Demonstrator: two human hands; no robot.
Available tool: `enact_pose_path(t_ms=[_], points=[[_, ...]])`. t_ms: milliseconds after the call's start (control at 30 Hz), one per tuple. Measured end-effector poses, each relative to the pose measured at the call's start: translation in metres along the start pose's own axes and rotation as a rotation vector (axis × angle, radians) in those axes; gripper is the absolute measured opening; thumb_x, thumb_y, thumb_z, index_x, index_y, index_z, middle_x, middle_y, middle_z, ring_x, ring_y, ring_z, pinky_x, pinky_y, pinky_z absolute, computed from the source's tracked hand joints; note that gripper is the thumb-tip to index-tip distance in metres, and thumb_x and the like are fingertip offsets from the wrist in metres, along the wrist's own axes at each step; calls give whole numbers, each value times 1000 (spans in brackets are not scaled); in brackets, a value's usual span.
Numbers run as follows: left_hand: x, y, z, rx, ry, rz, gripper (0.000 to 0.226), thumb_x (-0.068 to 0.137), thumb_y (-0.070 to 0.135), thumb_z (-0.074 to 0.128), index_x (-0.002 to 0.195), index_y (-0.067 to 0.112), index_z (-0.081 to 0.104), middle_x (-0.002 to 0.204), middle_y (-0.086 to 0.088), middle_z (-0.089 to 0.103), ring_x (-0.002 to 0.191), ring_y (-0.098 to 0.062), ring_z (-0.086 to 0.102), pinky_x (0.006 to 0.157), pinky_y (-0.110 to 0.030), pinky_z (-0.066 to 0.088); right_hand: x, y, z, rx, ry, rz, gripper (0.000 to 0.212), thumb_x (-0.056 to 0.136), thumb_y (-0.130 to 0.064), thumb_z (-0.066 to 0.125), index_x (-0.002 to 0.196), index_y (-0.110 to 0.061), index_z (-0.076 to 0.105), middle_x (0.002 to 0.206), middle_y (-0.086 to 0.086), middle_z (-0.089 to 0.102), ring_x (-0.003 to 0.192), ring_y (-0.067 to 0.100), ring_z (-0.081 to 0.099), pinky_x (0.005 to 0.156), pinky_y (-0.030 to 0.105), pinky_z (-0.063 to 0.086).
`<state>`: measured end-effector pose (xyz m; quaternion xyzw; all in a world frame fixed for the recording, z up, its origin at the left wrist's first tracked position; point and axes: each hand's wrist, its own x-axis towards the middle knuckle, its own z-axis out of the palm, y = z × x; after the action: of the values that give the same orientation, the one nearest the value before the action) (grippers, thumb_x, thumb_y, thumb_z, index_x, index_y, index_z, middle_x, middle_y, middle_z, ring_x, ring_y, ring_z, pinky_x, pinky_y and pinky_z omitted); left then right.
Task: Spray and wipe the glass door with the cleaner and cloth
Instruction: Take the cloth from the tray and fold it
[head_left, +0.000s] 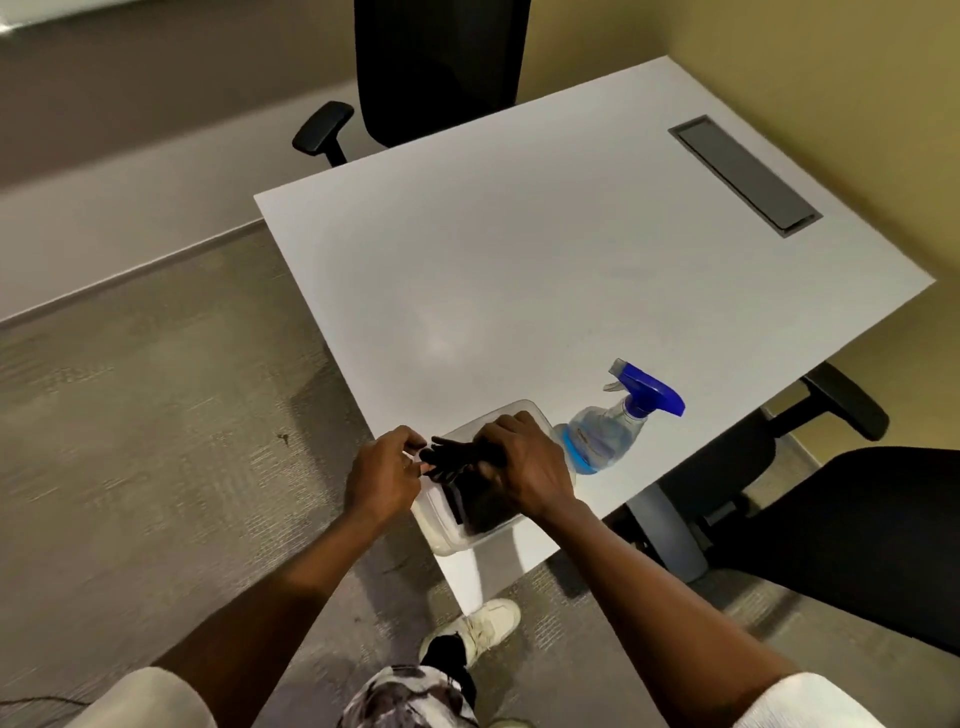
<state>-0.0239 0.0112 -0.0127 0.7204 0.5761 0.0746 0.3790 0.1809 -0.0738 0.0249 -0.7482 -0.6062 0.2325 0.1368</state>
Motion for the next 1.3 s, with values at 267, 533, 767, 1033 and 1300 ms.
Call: enact_pose_path(t_ms=[267,533,767,1033,1300], points=[[3,16,-9,132,-57,26,26,105,27,81,126,13,77,130,-6,79,117,-28,77,96,-48,65,-22,7,-12,149,86,62,20,104,-24,65,121,-15,72,117,6,75,110,24,65,94,37,56],[0,15,-4,171,-44,-83,23,101,29,86,118,16,78,108,-3,84,105,-30,79,87,-43,65,-25,4,-16,210,129,96,18,99,-16,68,116,-11,72,112,9,76,107,29,65,94,47,56],[-1,26,-5,233,-52,-162,24,101,32,84,119,18,78,117,-10,83,111,-35,78,91,-45,65,-42,3,-28,228,224,52,18,97,-16,70,114,-12,73,107,6,77,97,21,61,82,36,48],[-22,82,-14,261,-20,11,48,109,14,68,153,4,53,152,-20,64,139,-41,64,111,-53,55,-87,-9,-77,422,545,179,23,90,-18,83,113,-16,79,100,-4,80,89,15,70,80,44,63],[-73,172,-3,-484,-248,344,32,119,44,46,122,32,75,109,22,81,109,10,72,94,-17,55,-167,-2,-127,632,739,330,28,91,-34,85,118,-32,75,107,-14,78,101,16,75,87,47,64]])
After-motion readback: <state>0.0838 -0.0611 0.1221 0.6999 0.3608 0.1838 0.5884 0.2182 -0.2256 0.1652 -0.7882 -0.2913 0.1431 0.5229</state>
